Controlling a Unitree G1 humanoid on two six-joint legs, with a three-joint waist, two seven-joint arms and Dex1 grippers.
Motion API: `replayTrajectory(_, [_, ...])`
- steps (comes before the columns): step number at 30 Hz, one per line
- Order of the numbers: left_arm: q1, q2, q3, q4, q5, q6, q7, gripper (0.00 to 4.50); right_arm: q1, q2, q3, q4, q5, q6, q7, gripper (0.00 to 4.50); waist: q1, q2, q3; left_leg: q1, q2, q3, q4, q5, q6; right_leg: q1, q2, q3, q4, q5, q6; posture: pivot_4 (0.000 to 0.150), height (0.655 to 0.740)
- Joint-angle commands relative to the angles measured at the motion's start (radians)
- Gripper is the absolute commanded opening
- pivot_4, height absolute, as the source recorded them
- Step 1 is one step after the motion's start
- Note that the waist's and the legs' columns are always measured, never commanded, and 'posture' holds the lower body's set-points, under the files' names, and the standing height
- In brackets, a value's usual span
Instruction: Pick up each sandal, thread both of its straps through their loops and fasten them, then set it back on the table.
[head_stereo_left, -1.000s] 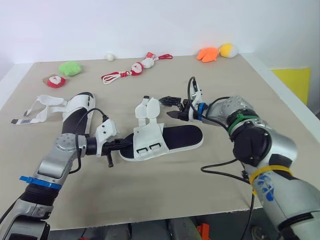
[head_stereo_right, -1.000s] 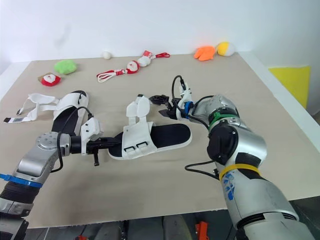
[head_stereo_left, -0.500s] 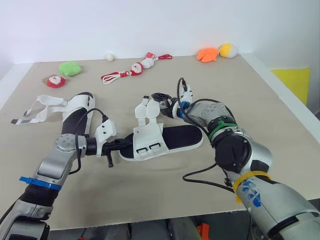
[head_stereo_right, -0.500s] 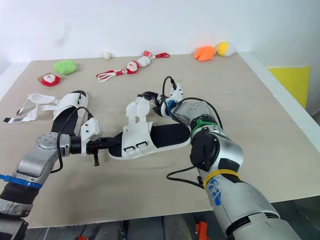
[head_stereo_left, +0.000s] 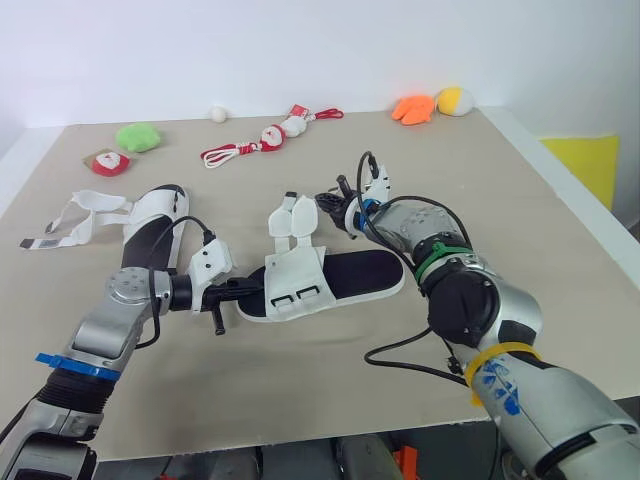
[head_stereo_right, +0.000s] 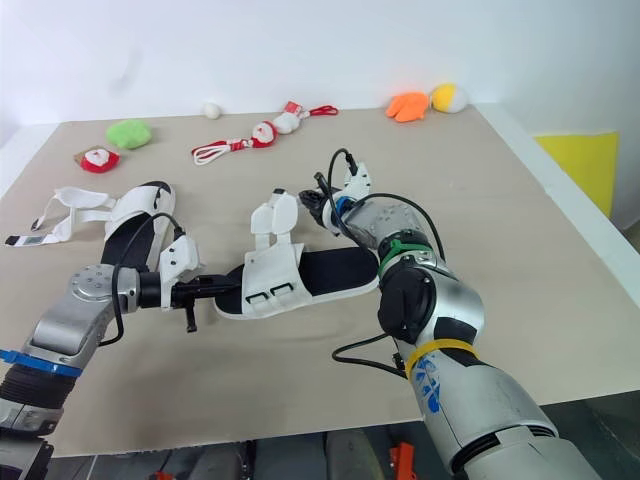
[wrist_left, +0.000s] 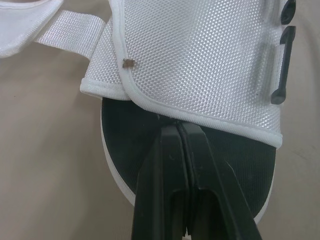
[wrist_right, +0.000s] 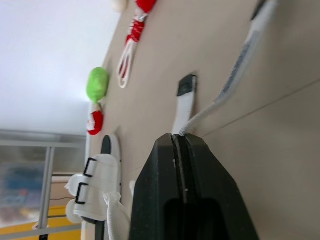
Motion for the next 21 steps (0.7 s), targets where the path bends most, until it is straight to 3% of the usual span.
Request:
replayTrajectory(1, [0.023, 0.011, -0.032, 0.023, 0.042, 0.018, -0.001, 0.0, -0.044, -0.003, 0.068, -0.059, -0.026, -0.045, 0.121, 0.02, 0.0, 0.0, 0.0, 0.0, 0.0, 0.0, 0.0, 0.0, 0.0, 0.0, 0.0, 0.0, 0.0, 0.0, 0.0, 0.15, 0.74])
replayTrajectory(6, [0.015, 0.006, -0.035, 0.03, 0.043, 0.017, 0.0, 0.0, -0.052, 0.002, 0.271, -0.207, -0.125, -0.224, 0.444, 0.02, 0.0, 0.001, 0.0, -0.001, 0.0, 0.0, 0.0, 0.0, 0.0, -0.001, 0.0, 0.0, 0.0, 0.0, 0.0, 0.15, 0.74])
replayTrajectory(10, [0.011, 0.003, -0.037, 0.034, 0.043, 0.016, 0.0, 0.0, 0.058, 0.009, 0.472, -0.498, -0.175, -0.389, 0.732, 0.02, 0.001, 0.001, 0.0, -0.001, 0.002, 0.0, 0.0, 0.0, 0.0, -0.002, 0.002, 0.0, 0.0, 0.001, 0.001, 0.15, 0.74])
replayTrajectory(15, [0.007, 0.003, -0.038, 0.041, 0.045, 0.014, -0.002, 0.0, 0.277, -0.02, 0.696, -0.787, -0.303, -0.839, 0.923, 0.02, 0.004, 0.001, 0.0, -0.001, 0.003, -0.002, -0.001, -0.001, -0.001, -0.002, 0.002, -0.001, 0.0, -0.001, 0.004, 0.15, 0.74])
replayTrajectory(21, [0.007, 0.004, -0.037, 0.045, 0.045, 0.011, -0.003, 0.0, 0.397, -0.142, 0.885, -0.734, -0.464, -1.529, 1.028, 0.02, 0.014, 0.0, 0.0, 0.001, 0.004, -0.001, -0.001, -0.001, -0.001, -0.001, 0.003, -0.002, 0.0, -0.001, 0.003, 0.15, 0.74])
